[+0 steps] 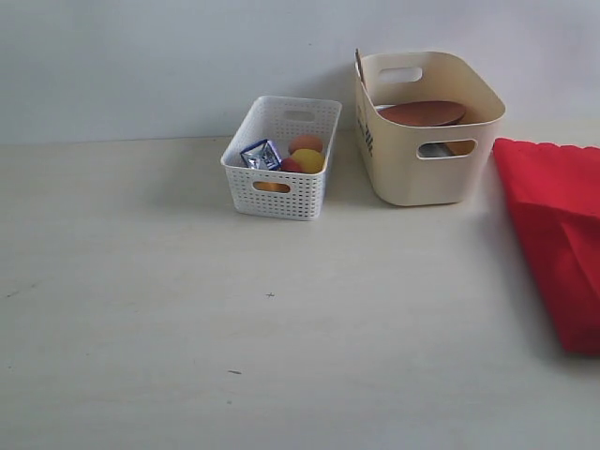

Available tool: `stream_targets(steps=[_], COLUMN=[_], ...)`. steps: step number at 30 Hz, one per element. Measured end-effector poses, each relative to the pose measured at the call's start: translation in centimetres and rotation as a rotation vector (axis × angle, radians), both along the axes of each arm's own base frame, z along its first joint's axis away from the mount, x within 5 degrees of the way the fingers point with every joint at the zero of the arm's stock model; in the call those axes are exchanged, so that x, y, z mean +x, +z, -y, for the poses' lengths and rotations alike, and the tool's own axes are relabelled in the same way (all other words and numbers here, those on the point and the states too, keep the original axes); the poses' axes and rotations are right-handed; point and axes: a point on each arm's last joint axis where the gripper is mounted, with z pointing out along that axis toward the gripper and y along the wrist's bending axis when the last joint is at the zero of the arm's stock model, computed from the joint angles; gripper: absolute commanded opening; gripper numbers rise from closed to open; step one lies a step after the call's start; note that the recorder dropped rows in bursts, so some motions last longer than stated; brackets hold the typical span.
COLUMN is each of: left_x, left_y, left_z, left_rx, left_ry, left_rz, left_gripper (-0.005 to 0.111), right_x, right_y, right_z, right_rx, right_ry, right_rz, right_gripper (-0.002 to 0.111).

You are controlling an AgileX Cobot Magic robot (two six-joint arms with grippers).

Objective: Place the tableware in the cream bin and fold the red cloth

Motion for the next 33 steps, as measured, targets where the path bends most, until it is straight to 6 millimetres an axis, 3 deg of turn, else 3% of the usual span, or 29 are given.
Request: stream_targets(steps=[4,10,16,20,27,31,33], left_x=[0.0,0.2,0.2,0.3,0.3,0.3,0.3], left_y=[0.0,-1.9,-1.9,-1.9,-1.9,-1.9,-1.9], left_z=[-0.2,-0.3,-0.6,-0.7,-0.9,-0.9,-0.9], left_rx=[0.0,0.002,0.0,-0.001,-0.005,-0.009,-0.009], left_ry=[0.037,0.064,0.113,0.144,0.168,0.182,0.184], left_rz=[0.0,-0.057,-0.05,-0.05,-0.05,-0.05,-0.05], left_gripper=[0.0,0.0,0.0,0.0,0.0,0.0,0.0], right_x=[1.4,4.2,8.9,11.1,12.1,12.1,12.1], right_y=[0.1,-0.3,0.0,0.3,0.9,1.2,1.2], right_z=[-0.1,-1.0,-3.3,-3.5,-2.6,-2.5,-2.5], right_rx=[0.048,0.057,0.026,-0.043,-0.132,-0.153,-0.159], right_ry=[-0.002,0.026,0.124,0.149,0.152,0.175,0.186], right_rz=[0.12,0.241,0.288,0.256,0.226,0.232,0.234], right_gripper=[0.0,0.0,0.0,0.0,0.0,0.014,0.03])
